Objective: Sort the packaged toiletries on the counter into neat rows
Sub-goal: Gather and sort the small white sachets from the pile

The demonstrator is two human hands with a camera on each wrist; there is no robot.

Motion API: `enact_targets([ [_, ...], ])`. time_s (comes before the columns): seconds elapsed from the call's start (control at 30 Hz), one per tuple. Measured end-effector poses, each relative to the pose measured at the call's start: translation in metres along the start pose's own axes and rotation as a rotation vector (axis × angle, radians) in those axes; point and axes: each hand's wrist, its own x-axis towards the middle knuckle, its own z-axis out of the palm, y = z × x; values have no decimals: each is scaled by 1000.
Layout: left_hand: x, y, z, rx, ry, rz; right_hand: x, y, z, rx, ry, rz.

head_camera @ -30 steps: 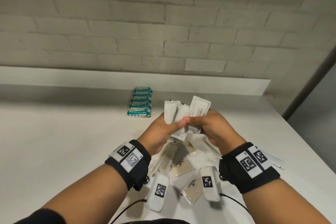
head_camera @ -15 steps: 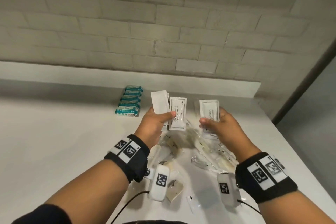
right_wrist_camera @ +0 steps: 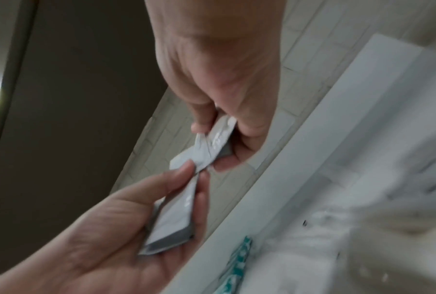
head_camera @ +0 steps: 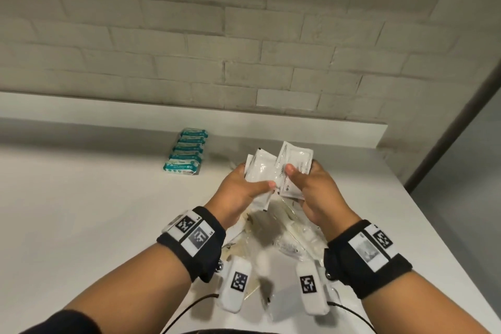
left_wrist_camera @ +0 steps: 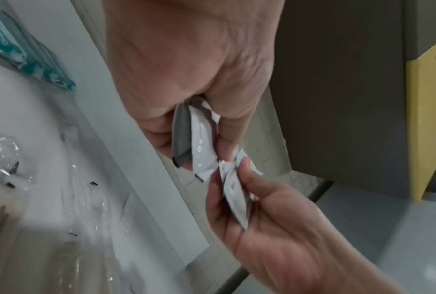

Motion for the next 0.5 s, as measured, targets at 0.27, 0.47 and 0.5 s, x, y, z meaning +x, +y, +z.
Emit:
enact_targets([
  [0.27,4,49,-20,926,-221,-88,4,-38,-23,-1199,-370,-262],
  [0.47,18,36,-19,758,-131,-61,8,-9,-3,-1017,-348,-77],
  [0.5,19,29,-23,714,-96,-76,10,-2,-5,-1010,-279,-64],
])
